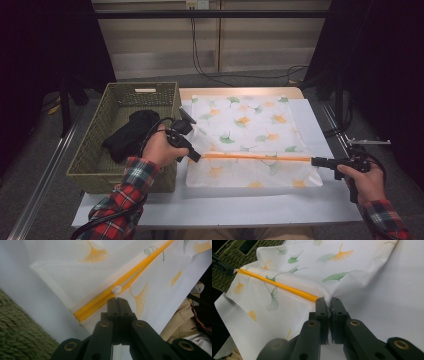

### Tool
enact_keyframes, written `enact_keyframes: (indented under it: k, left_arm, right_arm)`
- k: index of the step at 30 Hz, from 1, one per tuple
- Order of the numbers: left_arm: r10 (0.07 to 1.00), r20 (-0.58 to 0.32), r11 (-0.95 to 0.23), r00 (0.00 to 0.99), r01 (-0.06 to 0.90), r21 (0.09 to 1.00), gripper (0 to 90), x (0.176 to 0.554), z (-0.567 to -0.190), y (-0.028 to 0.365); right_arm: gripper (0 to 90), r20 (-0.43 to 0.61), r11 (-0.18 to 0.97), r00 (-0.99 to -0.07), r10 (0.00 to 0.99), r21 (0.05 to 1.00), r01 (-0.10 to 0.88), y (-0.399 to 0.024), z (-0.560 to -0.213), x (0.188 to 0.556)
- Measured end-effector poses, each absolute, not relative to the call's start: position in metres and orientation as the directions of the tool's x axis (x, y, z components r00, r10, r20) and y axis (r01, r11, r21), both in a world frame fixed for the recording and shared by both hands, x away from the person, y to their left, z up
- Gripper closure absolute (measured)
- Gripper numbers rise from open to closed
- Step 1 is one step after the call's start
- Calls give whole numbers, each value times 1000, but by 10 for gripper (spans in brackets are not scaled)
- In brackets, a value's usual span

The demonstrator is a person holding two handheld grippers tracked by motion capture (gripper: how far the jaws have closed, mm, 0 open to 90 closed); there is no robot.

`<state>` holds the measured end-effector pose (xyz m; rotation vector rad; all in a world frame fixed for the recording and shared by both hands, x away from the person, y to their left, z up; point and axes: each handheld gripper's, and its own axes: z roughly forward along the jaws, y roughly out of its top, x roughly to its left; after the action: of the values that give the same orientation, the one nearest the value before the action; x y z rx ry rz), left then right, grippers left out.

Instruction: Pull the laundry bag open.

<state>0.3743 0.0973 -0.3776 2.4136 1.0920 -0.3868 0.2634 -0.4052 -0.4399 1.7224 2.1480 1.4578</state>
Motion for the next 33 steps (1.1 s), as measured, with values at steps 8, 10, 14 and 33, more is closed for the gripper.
enact_keyframes:
  k: [8, 10, 14, 33]
  left_arm:
    - [647, -445, -541, 618, 784, 302, 900, 373, -375, 100]
    - [639, -430, -569, 637, 768, 292, 900, 375, -374, 103]
    - [646, -430, -564, 631, 774, 288, 900, 375, -374, 106]
    - [671, -447, -517, 591, 806, 289, 900, 377, -365, 119]
  right_arm:
    - [867, 493, -46, -391, 778, 664, 747, -406, -440, 263]
    - [867, 490, -44, -391, 779, 664, 746, -405, -440, 263]
    - [868, 494, -48, -385, 780, 659, 750, -406, -440, 263]
    - [867, 488, -49, -382, 785, 664, 746, -407, -440, 263]
